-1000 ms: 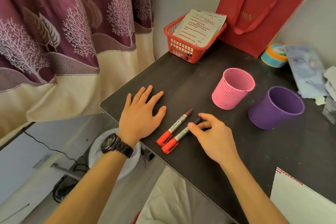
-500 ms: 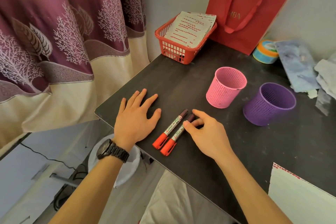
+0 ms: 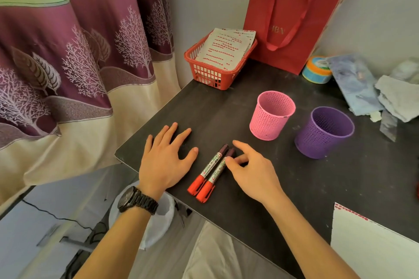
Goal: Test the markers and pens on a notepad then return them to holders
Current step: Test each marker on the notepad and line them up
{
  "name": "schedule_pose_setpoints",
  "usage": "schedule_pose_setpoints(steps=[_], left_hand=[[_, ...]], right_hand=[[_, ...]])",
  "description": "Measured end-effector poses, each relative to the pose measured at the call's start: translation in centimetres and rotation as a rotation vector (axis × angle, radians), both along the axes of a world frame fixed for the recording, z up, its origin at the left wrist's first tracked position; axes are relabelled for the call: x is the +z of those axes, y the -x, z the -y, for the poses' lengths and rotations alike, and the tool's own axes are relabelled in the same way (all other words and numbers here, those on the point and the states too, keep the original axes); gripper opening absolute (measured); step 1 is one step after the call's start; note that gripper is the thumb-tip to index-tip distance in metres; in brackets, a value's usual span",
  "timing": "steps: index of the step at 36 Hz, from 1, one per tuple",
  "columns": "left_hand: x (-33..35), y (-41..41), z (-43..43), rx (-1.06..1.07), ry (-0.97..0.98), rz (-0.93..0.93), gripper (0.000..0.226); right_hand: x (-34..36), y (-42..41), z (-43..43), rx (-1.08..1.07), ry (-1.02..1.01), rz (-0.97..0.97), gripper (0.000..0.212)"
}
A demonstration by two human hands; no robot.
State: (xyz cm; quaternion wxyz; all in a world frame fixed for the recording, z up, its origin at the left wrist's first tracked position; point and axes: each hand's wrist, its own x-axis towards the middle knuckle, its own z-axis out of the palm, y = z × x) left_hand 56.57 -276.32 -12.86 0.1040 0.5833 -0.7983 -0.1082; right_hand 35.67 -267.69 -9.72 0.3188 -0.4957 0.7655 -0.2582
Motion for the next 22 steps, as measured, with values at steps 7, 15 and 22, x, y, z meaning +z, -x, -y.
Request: schedule_pose_setpoints(steps=[7, 15, 22], left_hand=[[0.6, 0.1, -0.1, 0.006, -0.045, 0.0, 0.068], [3.4, 3.3, -1.9, -0.059, 0.004, -0.232, 0.043], [6.2, 13.8, -9.2, -0.6, -0.001, -0.347, 0.026]], right_hand=[[1.1, 1.9, -3.5, -0.03, 0.05, 0.193, 0.046], [2.3, 7.0, -14.5, -0.22, 0.25, 0.239, 0.029], [1.4, 12.7, -24.7, -0.633, 0.371, -0.011, 0.034]])
